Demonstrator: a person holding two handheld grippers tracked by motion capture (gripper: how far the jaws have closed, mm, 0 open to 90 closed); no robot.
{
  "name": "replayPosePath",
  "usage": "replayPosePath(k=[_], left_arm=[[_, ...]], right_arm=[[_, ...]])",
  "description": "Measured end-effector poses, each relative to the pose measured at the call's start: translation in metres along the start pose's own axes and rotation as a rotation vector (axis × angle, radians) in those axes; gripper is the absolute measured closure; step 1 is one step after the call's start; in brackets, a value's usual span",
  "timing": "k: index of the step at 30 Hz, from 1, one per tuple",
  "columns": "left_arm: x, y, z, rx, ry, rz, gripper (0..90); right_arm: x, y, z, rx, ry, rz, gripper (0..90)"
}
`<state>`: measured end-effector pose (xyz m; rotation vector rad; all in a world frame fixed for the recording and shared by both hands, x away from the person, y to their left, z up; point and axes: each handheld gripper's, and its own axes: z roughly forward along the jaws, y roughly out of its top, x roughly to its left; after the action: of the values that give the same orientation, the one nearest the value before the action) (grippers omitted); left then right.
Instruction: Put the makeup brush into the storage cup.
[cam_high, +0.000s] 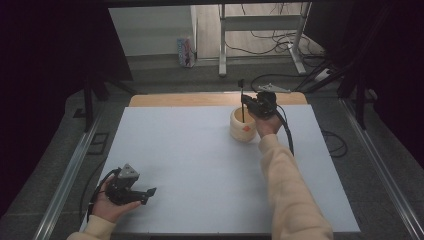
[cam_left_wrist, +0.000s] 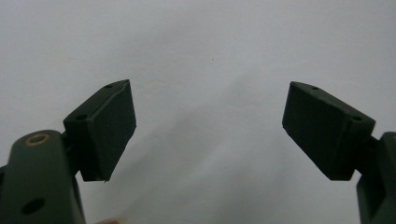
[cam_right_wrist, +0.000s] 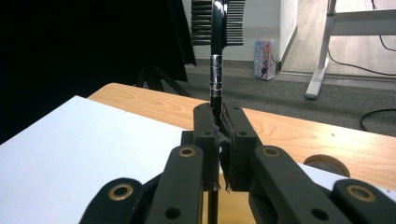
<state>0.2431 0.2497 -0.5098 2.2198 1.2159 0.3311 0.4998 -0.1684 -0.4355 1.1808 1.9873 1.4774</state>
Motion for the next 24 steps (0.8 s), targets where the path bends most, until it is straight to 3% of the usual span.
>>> replayPosePath(k=[4,7,12,19,24], left_arm=[[0.0,0.0,0.0,0.0,0.001,0.0,17.9],[0.0,0.0,-0.001,0.0,0.004,-0.002,17.8],[0.0,0.0,0.0,0.001,0.004,-0.001,17.9],[-0.001,0.001,0.0,0.005,0.003,0.001,17.9],[-0.001,0.001,0.001,0.004,0.002,0.001,17.9]], right_arm=[[0.0,-0.003,-0.001,0.012,0.0,-0.015,83.7],[0.003,-0.005,-0.003,0.013,-0.007,-0.047,62.7],[0.007,-0.005,-0.009,0.002,-0.032,-0.071,45.4],[0.013,-0.001,-0.016,0.032,-0.007,-0.09,32.1],[0.013,0.001,-0.02,0.074,0.009,-0.108,30.1]])
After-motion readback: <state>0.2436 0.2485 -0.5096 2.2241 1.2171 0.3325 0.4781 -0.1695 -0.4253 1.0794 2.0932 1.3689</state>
